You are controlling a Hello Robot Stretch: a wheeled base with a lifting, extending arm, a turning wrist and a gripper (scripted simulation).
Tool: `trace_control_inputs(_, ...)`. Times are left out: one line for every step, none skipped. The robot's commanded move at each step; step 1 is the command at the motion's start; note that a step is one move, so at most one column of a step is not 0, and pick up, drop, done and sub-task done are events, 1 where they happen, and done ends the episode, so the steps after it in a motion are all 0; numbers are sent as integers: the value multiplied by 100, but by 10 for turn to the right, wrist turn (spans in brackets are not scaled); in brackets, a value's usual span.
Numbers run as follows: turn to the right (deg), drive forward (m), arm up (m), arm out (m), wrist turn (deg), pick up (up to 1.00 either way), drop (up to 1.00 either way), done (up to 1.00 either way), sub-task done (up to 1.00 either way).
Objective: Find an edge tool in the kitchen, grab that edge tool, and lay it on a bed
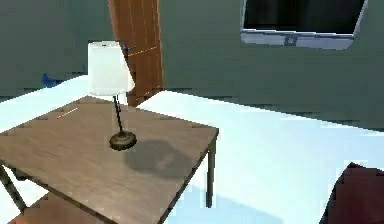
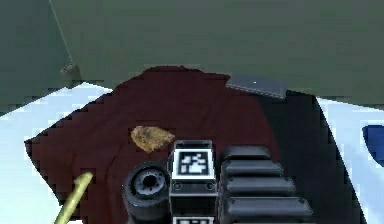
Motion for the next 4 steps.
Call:
trace_control_inputs(390,0,0,0,0,0,0,0,0)
trace_control_inputs(0,0,0,48,0,0,0,0,0)
trace_control_inputs(0,0,0,0,390,0,0,0,0)
trace_control_inputs(0,0,-20,0,0,0,0,0,0)
